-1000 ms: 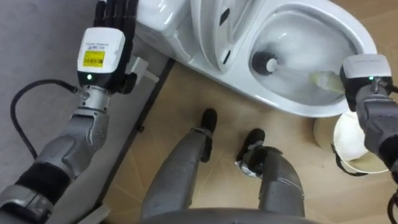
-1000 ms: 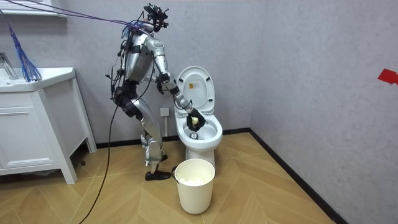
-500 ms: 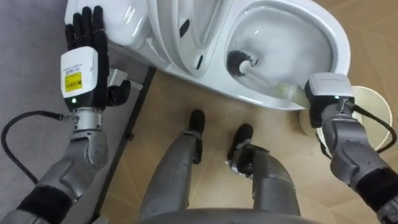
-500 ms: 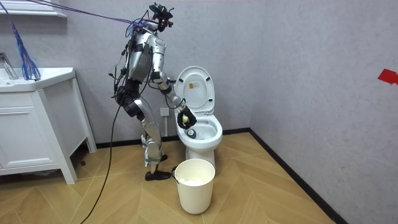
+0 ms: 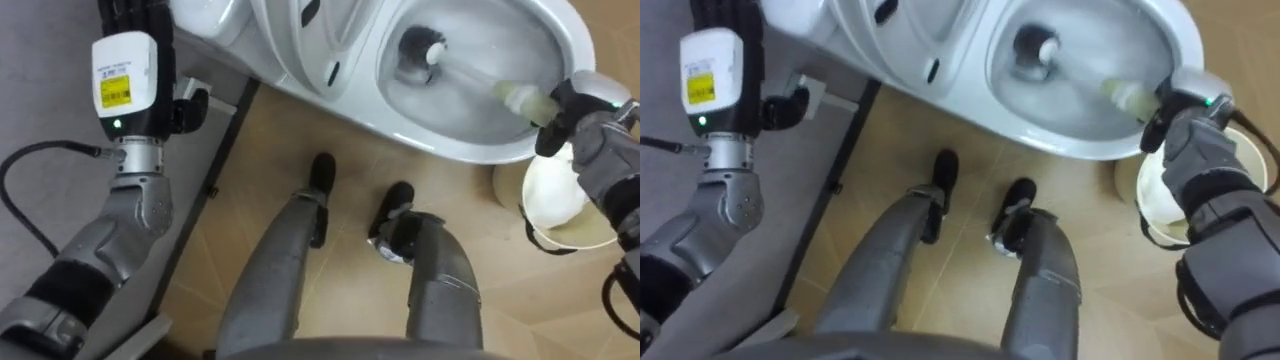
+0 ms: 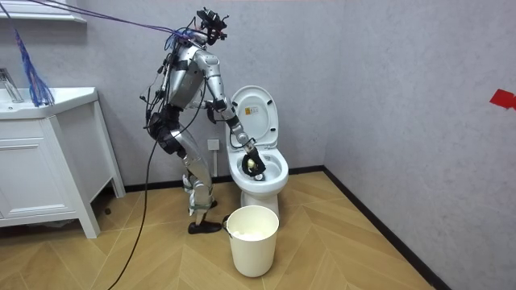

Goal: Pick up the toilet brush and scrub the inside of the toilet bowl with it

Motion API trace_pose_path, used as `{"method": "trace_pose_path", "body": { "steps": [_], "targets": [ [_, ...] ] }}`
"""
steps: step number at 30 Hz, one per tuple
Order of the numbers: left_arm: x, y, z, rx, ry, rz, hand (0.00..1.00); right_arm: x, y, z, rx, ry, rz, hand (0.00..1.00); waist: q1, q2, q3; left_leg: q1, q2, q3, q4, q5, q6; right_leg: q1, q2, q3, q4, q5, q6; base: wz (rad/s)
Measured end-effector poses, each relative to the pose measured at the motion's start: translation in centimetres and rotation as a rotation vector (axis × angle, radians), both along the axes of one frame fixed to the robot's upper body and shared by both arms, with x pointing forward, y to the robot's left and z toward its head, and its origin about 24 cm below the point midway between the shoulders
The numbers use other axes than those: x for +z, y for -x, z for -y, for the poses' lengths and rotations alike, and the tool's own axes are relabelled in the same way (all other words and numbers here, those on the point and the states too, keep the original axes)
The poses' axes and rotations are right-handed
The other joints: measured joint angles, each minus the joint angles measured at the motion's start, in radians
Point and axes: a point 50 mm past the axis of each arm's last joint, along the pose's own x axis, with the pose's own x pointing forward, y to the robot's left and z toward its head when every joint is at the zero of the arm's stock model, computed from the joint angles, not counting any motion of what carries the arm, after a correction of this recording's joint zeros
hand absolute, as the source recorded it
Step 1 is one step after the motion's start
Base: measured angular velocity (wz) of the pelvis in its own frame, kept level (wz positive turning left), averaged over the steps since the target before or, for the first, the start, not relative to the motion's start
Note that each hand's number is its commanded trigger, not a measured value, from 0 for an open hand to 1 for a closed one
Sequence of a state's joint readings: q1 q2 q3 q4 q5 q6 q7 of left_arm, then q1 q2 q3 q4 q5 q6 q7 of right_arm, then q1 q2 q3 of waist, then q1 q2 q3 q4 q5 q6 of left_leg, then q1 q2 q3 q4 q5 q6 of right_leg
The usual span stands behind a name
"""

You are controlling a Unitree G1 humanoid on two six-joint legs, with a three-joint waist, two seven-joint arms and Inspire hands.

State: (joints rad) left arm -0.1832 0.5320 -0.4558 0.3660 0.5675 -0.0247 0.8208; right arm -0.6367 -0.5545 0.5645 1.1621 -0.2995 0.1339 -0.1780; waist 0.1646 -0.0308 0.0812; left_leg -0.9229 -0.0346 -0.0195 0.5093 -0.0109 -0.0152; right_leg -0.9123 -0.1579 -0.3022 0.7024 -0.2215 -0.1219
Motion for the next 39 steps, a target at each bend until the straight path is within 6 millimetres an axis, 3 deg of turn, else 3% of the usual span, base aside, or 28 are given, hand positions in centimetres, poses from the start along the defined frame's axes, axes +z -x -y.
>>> {"method": "trace_pose_path", "body": {
  "steps": [3,6,10,11,13,15,17,22,26,29,31,33,36,39],
  "targets": [
    [0.2,-0.1,-0.2,0.009,-0.05,0.007,0.0,0.7,-0.4,0.1,0.004,0.019,0.035,1.0,-0.005,-0.015,-0.0009,-0.008,0.001,0.003,0.022,-0.004,0.006,-0.004,-0.002,0.003,0.012,-0.003,0.004,-0.03],
    [0.3,-0.4,-0.1,0.012,-0.053,0.004,0.0,1.0,-0.6,0.2,0.025,0.061,0.043,1.0,-0.011,-0.015,-0.0012,-0.009,0.0,0.004,0.025,-0.013,0.008,-0.003,-0.002,0.005,0.011,0.004,0.007,-0.06],
    [-0.1,-0.5,0.1,-0.001,-0.088,-0.048,0.0,0.7,-0.5,-0.3,0.096,0.15,0.014,1.0,0.014,-0.002,-0.0044,0.006,0.003,0.013,0.03,-0.021,0.02,0.017,-0.001,0.004,0.004,0.02,0.014,-0.12],
    [-0.3,-0.4,0.1,-0.006,-0.092,-0.067,0.0,-0.1,0.0,-0.7,0.126,0.172,-0.008,1.0,0.024,0.01,-0.0063,0.021,0.005,0.007,0.028,-0.022,0.021,0.038,0.003,-0.004,-0.008,0.022,0.015,0.03],
    [-0.8,-0.2,0.5,-0.026,-0.098,-0.102,0.0,-1.6,1.1,-1.2,0.181,0.222,-0.07,1.0,0.035,0.044,-0.0196,0.031,0.006,-0.016,0.028,-0.024,0.02,0.068,0.017,-0.016,-0.038,0.027,0.018,0.11],
    [-1.9,0.4,1.5,-0.047,-0.078,-0.15,0.0,-3.4,3.0,-1.2,0.217,0.301,-0.165,1.0,0.05,0.089,-0.0282,0.047,0.006,-0.021,0.017,-0.025,0.022,0.096,0.019,-0.027,-0.064,0.034,0.026,0.11],
    [-2.6,0.9,1.9,-0.046,-0.058,-0.172,0.0,-4.4,3.9,-1.7,0.235,0.312,-0.186,1.0,0.058,0.106,-0.0364,0.048,0.007,-0.016,0.007,-0.025,0.023,0.096,0.021,-0.024,-0.077,0.042,0.03,-0.11],
    [-3.1,1.7,1.2,-0.023,-0.025,-0.198,0.0,-5.4,5.4,-3.4,0.281,0.294,-0.18,1.0,0.042,0.124,-0.0438,0.071,0.028,-0.019,-0.018,-0.023,0.019,0.136,0.048,-0.04,-0.141,0.062,0.026,-0.09],
    [-3.3,2.3,0.4,0.013,0.007,-0.192,0.0,-5.3,5.7,-4.8,0.297,0.243,-0.176,1.0,0.026,0.122,-0.0444,0.079,0.047,-0.011,-0.036,-0.024,0.011,0.15,0.071,-0.032,-0.18,0.075,0.024,-0.1],
    [-3.2,2.5,-0.2,0.011,0.003,-0.18,0.0,-5.0,5.3,-5.0,0.303,0.248,-0.174,1.0,0.026,0.12,-0.0437,0.08,0.05,-0.012,-0.038,-0.028,0.005,0.149,0.073,-0.035,-0.182,0.074,0.018,-0.05],
    [-3.1,2.5,-0.4,0.007,-0.003,-0.174,0.0,-4.5,4.8,-4.4,0.301,0.271,-0.177,1.0,0.026,0.115,-0.0411,0.081,0.049,-0.012,-0.039,-0.029,0.003,0.146,0.072,-0.031,-0.178,0.074,0.015,-0.02],
    [-2.8,2.2,-0.4,0.001,0.001,-0.159,0.0,-4.0,4.0,-3.7,0.303,0.289,-0.172,1.0,0.026,0.103,-0.0336,0.081,0.045,-0.011,-0.04,-0.028,0.003,0.14,0.067,-0.031,-0.165,0.07,0.008,0.04],
    [-2.0,1.3,-0.5,-0.006,-0.011,-0.113,0.0,-2.6,2.0,-2.5,0.243,0.214,-0.135,1.0,0.03,0.052,-0.0134,0.076,0.039,-0.008,-0.048,-0.02,-0.005,0.117,0.055,-0.026,-0.138,0.061,-0.003,0.04],
    [-1.1,0.6,-0.3,-0.02,-0.033,-0.064,0.0,-0.9,0.4,-1.6,0.185,0.175,-0.065,1.0,0.03,0.018,-0.0082,0.056,0.032,-0.008,-0.044,-0.01,-0.002,0.087,0.046,-0.022,-0.109,0.054,-0.006,0.14]
  ]
}}
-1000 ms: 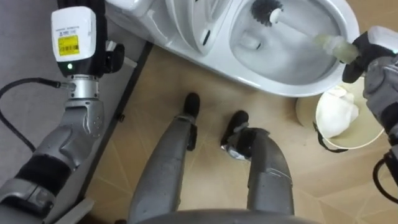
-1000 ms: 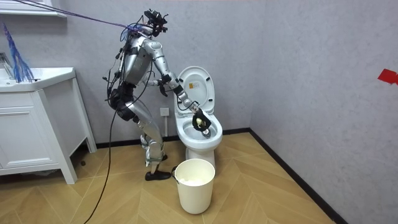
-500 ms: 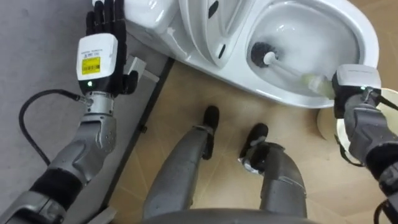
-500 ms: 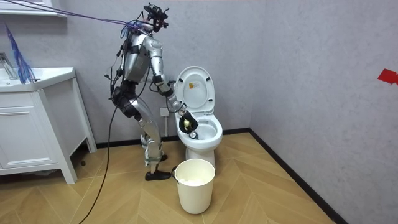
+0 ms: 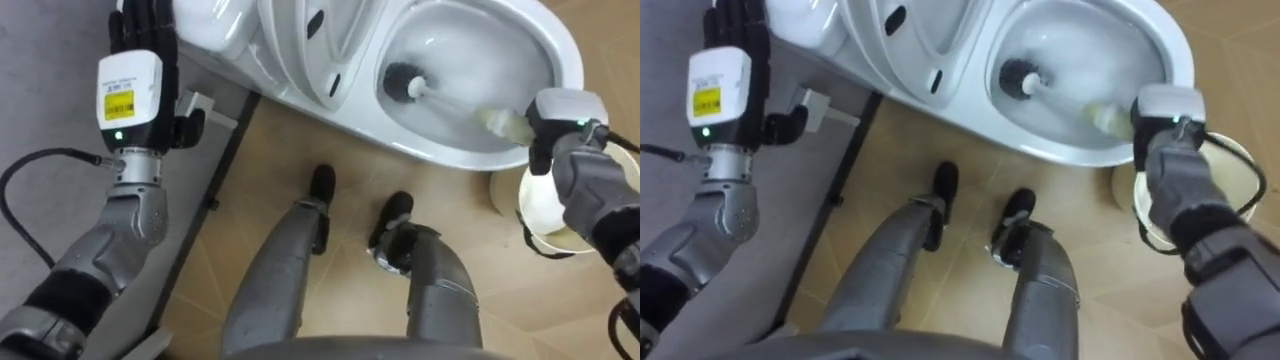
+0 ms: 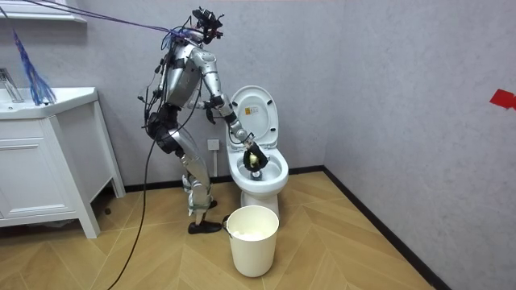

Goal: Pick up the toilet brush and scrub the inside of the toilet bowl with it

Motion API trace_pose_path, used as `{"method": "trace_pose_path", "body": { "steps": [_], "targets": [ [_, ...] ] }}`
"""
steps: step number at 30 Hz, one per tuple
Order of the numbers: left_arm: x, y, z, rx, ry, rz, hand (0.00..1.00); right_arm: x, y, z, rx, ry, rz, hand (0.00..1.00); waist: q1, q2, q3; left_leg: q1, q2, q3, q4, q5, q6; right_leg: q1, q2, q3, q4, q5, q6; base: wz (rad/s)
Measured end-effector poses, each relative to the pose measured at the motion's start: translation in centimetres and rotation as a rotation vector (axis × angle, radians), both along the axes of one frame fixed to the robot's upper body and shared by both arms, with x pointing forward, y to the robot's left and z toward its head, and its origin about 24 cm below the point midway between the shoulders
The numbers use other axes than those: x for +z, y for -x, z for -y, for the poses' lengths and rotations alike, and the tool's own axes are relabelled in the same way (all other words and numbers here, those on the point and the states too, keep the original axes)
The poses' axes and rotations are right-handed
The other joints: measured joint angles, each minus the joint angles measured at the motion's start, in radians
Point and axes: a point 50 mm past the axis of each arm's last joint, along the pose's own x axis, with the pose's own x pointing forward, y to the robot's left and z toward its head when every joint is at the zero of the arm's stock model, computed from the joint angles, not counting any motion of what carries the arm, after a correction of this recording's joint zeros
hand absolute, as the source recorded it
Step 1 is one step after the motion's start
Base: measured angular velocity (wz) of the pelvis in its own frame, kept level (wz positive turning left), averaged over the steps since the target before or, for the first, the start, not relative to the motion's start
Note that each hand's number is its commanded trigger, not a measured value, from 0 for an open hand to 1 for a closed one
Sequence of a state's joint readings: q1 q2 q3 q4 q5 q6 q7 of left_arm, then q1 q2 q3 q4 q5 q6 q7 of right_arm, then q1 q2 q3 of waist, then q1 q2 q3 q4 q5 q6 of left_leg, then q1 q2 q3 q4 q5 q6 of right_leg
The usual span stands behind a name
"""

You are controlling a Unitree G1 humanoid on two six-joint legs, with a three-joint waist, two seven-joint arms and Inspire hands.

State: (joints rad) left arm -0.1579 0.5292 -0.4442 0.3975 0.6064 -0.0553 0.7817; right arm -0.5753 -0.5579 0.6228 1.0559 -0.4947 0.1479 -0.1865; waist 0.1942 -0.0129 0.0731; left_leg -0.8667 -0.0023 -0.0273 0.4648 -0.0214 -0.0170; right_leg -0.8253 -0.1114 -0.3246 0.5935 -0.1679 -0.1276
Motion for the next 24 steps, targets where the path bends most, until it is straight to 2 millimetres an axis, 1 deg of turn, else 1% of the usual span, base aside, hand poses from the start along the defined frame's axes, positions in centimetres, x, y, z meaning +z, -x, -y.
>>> {"method": "trace_pose_path", "body": {
  "steps": [2,3,4,6,7,8,9,11,13,14,15,16,17,18,19,20,21,24],
  "targets": [
    [0.2,-0.1,0.0,0.0,-0.008,0.006,0.0,1.3,-0.9,0.5,-0.018,0.009,0.045,1.0,-0.012,-0.007,-0.0004,-0.004,-0.008,-0.006,0.006,0.006,0.001,-0.007,-0.01,-0.002,0.016,-0.004,0.0,0.13],
    [0.2,-0.1,0.0,0.001,-0.011,0.006,0.0,1.6,-1.0,0.7,-0.016,0.021,0.053,1.0,-0.014,-0.008,-0.0008,-0.004,-0.009,-0.007,0.008,0.005,0.002,-0.007,-0.01,0.0,0.017,-0.005,0.002,0.09],
    [0.2,-0.1,0.0,0.005,-0.021,0.008,0.0,2.2,-1.3,0.9,-0.001,0.048,0.064,1.0,-0.018,-0.013,-0.0003,-0.004,-0.01,-0.007,0.009,0.005,0.002,-0.007,-0.01,0.002,0.017,-0.006,0.002,0.0],
    [0.2,-0.2,-0.1,0.013,-0.029,0.009,0.0,2.7,-1.4,1.0,0.026,0.086,0.07,1.0,-0.014,-0.021,0.0001,-0.004,-0.012,-0.001,0.01,0.003,0.002,-0.012,-0.012,0.01,0.022,-0.006,0.004,-0.08],
    [0.2,-0.2,-0.1,0.018,-0.032,0.005,0.0,2.7,-1.6,0.8,0.046,0.108,0.068,1.0,-0.015,-0.022,-0.0002,-0.004,-0.012,0.001,0.015,-0.001,0.004,-0.013,-0.011,0.015,0.028,-0.009,0.008,-0.1],
    [0.2,-0.2,-0.1,0.02,-0.034,0.0,0.0,2.9,-1.7,0.5,0.074,0.133,0.07,1.0,-0.014,-0.022,-0.0002,-0.004,-0.012,0.005,0.019,-0.004,0.006,-0.015,-0.011,0.02,0.032,-0.013,0.017,-0.11],
    [0.2,-0.3,-0.1,0.021,-0.035,-0.002,0.0,2.9,-1.8,0.3,0.089,0.143,0.072,1.0,-0.013,-0.022,-0.0002,-0.004,-0.011,0.007,0.02,-0.004,0.006,-0.015,-0.011,0.02,0.032,-0.013,0.019,-0.1],
    [0.1,-0.3,-0.2,0.022,-0.047,-0.019,0.0,2.6,-1.8,-0.9,0.162,0.19,0.058,1.0,-0.009,-0.021,-0.0008,0.001,-0.009,0.009,0.021,-0.003,0.005,-0.009,-0.01,0.019,0.03,-0.011,0.019,-0.06],
    [0.1,-0.3,-0.2,0.016,-0.048,-0.033,0.0,1.4,-1.0,-1.8,0.215,0.218,0.019,1.0,-0.006,-0.015,-0.0039,0.014,-0.007,0.004,0.022,-0.003,0.004,0.011,-0.006,0.012,0.021,-0.01,0.018,0.0],
    [0.1,-0.3,-0.1,0.011,-0.049,-0.038,0.0,0.4,-0.2,-2.3,0.244,0.227,-0.019,1.0,-0.003,-0.01,-0.0056,0.026,-0.004,0.002,0.023,-0.004,0.004,0.029,0.0,0.01,0.006,-0.006,0.021,0.0],
    [-0.1,-0.2,0.1,0.004,-0.047,-0.053,0.0,-0.5,0.7,-2.6,0.256,0.228,-0.06,1.0,0.002,0.003,-0.0095,0.034,0.004,0.0,0.026,-0.009,0.004,0.048,0.01,0.005,-0.014,0.0,0.022,-0.03],
    [-0.2,-0.2,0.2,0.002,-0.042,-0.061,0.0,-1.1,1.2,-3.0,0.265,0.222,-0.077,1.0,0.005,0.011,-0.011,0.035,0.007,-0.003,0.03,-0.013,0.004,0.056,0.014,0.0,-0.022,0.002,0.022,-0.09],
    [-0.6,0.0,0.2,0.002,-0.033,-0.08,0.0,-1.3,1.7,-3.3,0.265,0.218,-0.087,1.0,0.006,0.029,-0.018,0.032,0.011,-0.01,0.035,-0.021,0.004,0.064,0.02,-0.005,-0.034,0.006,0.02,-0.11],
    [-0.7,0.2,0.1,0.003,-0.031,-0.09,0.0,-1.4,2.0,-3.4,0.263,0.215,-0.092,1.0,0.006,0.035,-0.0217,0.032,0.012,-0.01,0.036,-0.024,0.007,0.065,0.022,-0.004,-0.038,0.007,0.019,-0.1],
    [-0.9,0.4,0.2,0.004,-0.014,-0.105,0.0,-1.7,2.5,-3.6,0.253,0.207,-0.107,1.0,0.003,0.05,-0.0304,0.032,0.013,-0.01,0.034,-0.025,0.008,0.069,0.023,-0.004,-0.045,0.008,0.021,-0.05],
    [-1.0,0.7,0.2,0.0,-0.003,-0.117,0.0,-2.0,3.1,-3.9,0.243,0.195,-0.121,1.0,0.002,0.061,-0.0375,0.035,0.013,-0.009,0.033,-0.026,0.008,0.073,0.025,-0.003,-0.049,0.011,0.025,-0.06],
    [-1.2,0.9,0.3,-0.003,-0.001,-0.124,0.0,-2.3,3.5,-4.3,0.242,0.19,-0.136,1.0,0.002,0.065,-0.0396,0.042,0.014,-0.004,0.027,-0.026,0.008,0.077,0.025,-0.002,-0.055,0.014,0.027,-0.07],
    [-1.1,1.0,0.3,-0.002,0.001,-0.113,0.0,-2.3,4.0,-5.2,0.231,0.165,-0.148,1.0,-0.006,0.068,-0.0411,0.043,0.02,-0.006,0.018,-0.024,0.004,0.082,0.03,-0.01,-0.068,0.017,0.023,-0.02]
  ]
}}
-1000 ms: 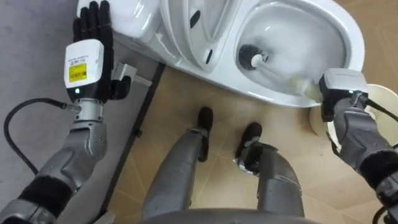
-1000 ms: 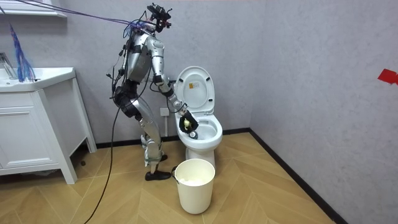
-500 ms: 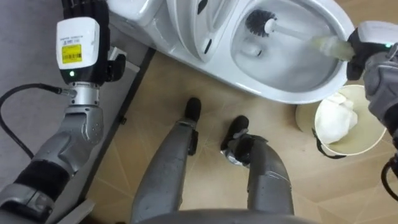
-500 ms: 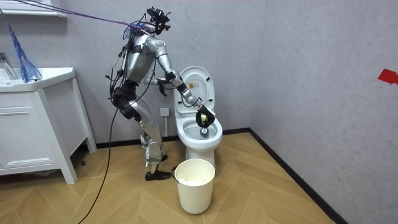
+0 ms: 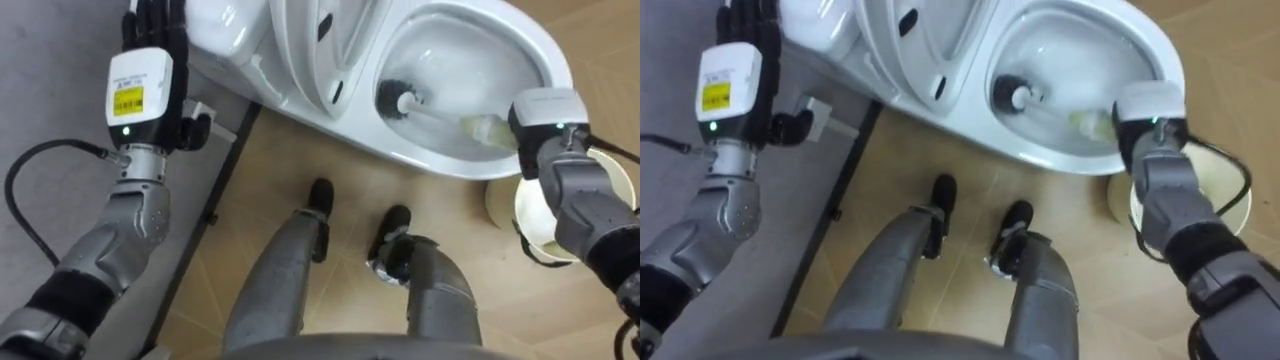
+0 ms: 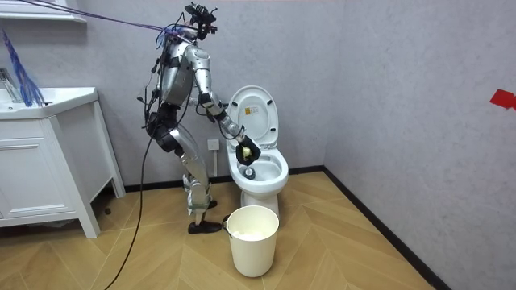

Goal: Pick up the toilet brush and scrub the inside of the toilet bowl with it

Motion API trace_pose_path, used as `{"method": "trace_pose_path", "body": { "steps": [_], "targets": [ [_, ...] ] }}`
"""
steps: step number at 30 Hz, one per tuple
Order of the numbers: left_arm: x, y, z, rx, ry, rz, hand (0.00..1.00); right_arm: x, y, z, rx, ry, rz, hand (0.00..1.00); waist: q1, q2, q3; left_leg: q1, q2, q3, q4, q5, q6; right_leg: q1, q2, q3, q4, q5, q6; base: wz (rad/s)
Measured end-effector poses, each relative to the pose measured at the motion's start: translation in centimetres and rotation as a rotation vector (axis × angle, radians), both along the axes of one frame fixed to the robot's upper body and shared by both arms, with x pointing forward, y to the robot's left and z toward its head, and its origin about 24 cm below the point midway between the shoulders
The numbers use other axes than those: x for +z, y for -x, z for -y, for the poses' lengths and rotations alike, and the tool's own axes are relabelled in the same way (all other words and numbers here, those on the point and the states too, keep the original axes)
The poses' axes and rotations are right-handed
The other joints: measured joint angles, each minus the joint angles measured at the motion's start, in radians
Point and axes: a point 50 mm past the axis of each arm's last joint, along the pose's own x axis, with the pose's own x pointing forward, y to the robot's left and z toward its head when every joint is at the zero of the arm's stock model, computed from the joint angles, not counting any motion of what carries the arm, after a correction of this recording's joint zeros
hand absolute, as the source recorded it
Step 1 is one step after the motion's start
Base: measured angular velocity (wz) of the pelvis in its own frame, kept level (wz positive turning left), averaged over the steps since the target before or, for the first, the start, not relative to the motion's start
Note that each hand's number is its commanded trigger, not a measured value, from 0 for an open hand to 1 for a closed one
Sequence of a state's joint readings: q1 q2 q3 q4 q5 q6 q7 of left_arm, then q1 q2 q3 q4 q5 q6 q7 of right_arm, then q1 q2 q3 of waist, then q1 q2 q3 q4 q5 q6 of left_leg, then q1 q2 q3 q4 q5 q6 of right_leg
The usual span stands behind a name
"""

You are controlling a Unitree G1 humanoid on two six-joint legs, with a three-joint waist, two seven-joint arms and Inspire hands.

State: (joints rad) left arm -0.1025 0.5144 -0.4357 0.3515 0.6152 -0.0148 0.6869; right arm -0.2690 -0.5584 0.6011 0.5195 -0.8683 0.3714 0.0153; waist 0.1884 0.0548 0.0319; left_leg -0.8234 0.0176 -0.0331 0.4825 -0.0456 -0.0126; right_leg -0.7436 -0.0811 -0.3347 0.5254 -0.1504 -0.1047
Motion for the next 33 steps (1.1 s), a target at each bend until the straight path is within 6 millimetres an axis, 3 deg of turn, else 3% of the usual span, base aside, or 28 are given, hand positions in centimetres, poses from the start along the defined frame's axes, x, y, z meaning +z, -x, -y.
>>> {"method": "trace_pose_path", "body": {
  "steps": [8,16,24,27,33],
  "targets": [
    [-0.6,1.4,0.3,0.009,0.019,0.017,0.0,0.5,1.2,-2.0,0.025,0.007,-0.023,1.0,0.0,0.0,-0.0002,0.014,0.024,-0.001,0.0,-0.017,-0.02,0.022,0.031,0.004,-0.035,0.006,-0.024,-0.05],
    [-1.9,2.0,0.9,0.032,0.061,-0.033,0.0,-0.1,2.0,-2.0,0.006,0.004,-0.086,1.0,-0.02,-0.008,0.0013,0.101,0.02,0.002,-0.028,-0.024,-0.022,0.098,0.027,0.006,-0.042,-0.02,-0.027,0.05],
    [-3.9,3.3,0.3,0.053,0.07,-0.186,0.0,-4.2,5.4,-1.4,-0.048,-0.075,-0.239,1.0,-0.052,-0.06,0.0024,0.279,0.003,0.024,-0.052,-0.031,-0.015,0.284,0.018,0.017,-0.075,-0.07,0.003,0.08],
    [-4.8,4.3,0.3,0.061,0.089,-0.246,0.0,-5.4,7.4,-0.8,-0.082,-0.118,-0.286,1.0,-0.054,-0.065,-0.0001,0.359,0.003,0.034,-0.079,-0.042,-0.007,0.367,0.023,0.018,-0.115,-0.073,0.021,0.01],
    [-5.6,6.8,-0.3,0.094,0.12,-0.335,0.0,-7.1,11.1,-0.2,-0.161,-0.189,-0.35,1.0,-0.055,-0.056,-0.01,0.486,0.001,0.033,-0.135,-0.076,-0.003,0.491,0.029,0.014,-0.166,-0.073,0.031,0.02]
  ]
}}
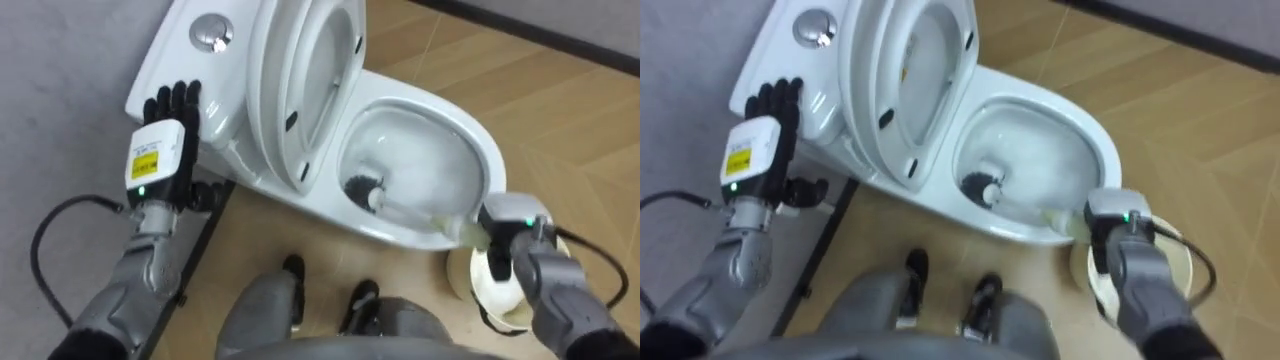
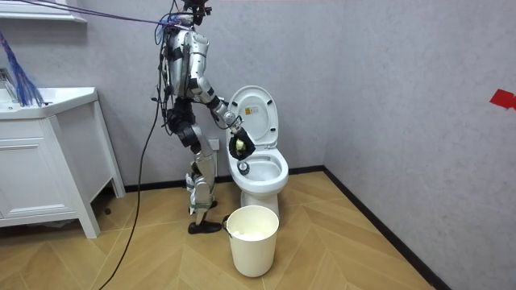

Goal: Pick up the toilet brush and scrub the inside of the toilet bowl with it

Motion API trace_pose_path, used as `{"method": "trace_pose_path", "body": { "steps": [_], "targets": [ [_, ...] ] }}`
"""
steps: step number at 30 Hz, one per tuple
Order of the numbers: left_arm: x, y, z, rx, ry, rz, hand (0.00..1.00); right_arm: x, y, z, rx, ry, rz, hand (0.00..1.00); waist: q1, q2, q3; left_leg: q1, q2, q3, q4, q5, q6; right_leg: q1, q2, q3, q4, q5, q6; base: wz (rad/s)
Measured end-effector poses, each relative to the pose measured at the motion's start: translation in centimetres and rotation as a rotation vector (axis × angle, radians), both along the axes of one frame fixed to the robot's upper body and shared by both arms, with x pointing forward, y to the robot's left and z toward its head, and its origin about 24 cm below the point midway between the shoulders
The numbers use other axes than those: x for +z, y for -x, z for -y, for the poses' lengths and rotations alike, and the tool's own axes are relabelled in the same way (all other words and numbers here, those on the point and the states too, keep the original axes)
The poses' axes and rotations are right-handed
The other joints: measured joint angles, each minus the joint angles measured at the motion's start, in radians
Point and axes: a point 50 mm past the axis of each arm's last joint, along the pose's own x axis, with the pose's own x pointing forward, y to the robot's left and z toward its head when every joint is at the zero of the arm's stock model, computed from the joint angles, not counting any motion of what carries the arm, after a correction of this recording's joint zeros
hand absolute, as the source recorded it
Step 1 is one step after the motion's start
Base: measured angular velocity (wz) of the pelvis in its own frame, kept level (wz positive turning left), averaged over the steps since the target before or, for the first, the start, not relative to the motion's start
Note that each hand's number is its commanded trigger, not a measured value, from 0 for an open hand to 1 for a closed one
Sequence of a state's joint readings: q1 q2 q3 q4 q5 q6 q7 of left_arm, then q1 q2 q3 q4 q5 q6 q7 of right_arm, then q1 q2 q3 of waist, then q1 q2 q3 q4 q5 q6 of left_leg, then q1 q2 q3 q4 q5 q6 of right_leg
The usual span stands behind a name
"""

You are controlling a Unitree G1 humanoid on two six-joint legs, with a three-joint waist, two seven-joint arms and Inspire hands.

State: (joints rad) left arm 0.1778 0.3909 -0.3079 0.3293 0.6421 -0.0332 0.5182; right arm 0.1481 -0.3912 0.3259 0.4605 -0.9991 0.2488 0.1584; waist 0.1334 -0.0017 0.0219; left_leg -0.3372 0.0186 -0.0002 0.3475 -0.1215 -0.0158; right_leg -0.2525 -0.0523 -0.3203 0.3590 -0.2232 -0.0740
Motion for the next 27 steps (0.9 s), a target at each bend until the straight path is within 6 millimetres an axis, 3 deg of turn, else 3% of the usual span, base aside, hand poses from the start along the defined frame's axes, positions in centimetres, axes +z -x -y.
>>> {"method": "trace_pose_path", "body": {
  "steps": [2,3,9,15,20,23,24,27],
  "targets": [
    [-0.3,1.0,-0.1,0.031,0.006,-0.016,0.0,-0.4,0.9,-0.1,-0.028,-0.026,-0.018,1.0,0.002,-0.001,-0.0064,0.039,-0.007,0.0,-0.023,-0.001,0.001,0.03,-0.006,0.003,-0.003,-0.007,0.005,0.02],
    [-0.6,1.9,-0.1,0.043,0.012,-0.032,0.0,-0.8,1.7,-0.2,-0.044,-0.036,-0.037,1.0,0.003,-0.001,-0.0156,0.069,-0.012,0.0,-0.041,-0.001,0.002,0.057,-0.008,0.002,-0.012,-0.01,0.008,0.0],
    [-1.7,5.1,-0.2,0.096,0.028,-0.11,0.0,-1.8,4.1,-0.7,-0.066,-0.071,-0.097,1.0,0.011,-0.011,-0.0237,0.195,-0.016,-0.006,-0.082,-0.005,-0.003,0.194,-0.001,-0.007,-0.087,-0.015,0.014,0.04],
    [-2.3,7.1,-1.0,0.146,0.025,-0.19,0.0,-2.2,4.6,-1.2,-0.107,-0.117,-0.131,1.0,0.019,-0.028,-0.0218,0.248,-0.019,-0.021,-0.082,-0.005,-0.003,0.271,0.004,-0.025,-0.127,-0.017,0.011,0.05],
    [-2.6,8.2,-2.1,0.212,0.026,-0.221,0.0,-2.4,4.9,-0.9,-0.142,-0.134,-0.153,1.0,0.048,-0.028,-0.0212,0.26,-0.016,-0.018,-0.081,-0.007,-0.005,0.289,0.009,-0.025,-0.138,-0.019,0.007,0.0],
    [-3.1,8.7,-2.6,0.274,0.057,-0.241,0.0,-2.5,5.1,-0.3,-0.216,-0.179,-0.151,1.0,0.06,-0.032,-0.0167,0.258,-0.016,-0.031,-0.081,-0.008,-0.006,0.29,0.01,-0.03,-0.139,-0.02,0.005,0.04],
    [-3.5,9.1,-2.8,0.301,0.061,-0.263,0.0,-2.6,5.3,-0.1,-0.244,-0.194,-0.149,1.0,0.062,-0.027,-0.0188,0.257,-0.016,-0.032,-0.082,-0.008,-0.008,0.292,0.011,-0.036,-0.142,-0.02,0.005,0.1],
    [-4.6,10.9,-3.3,0.341,0.04,-0.35,0.0,-3.5,6.6,0.4,-0.356,-0.243,-0.153,1.0,0.063,-0.037,-0.0147,0.271,-0.016,-0.03,-0.093,-0.01,-0.009,0.307,0.015,-0.036,-0.156,-0.019,0.007,0.07]
  ]
}}
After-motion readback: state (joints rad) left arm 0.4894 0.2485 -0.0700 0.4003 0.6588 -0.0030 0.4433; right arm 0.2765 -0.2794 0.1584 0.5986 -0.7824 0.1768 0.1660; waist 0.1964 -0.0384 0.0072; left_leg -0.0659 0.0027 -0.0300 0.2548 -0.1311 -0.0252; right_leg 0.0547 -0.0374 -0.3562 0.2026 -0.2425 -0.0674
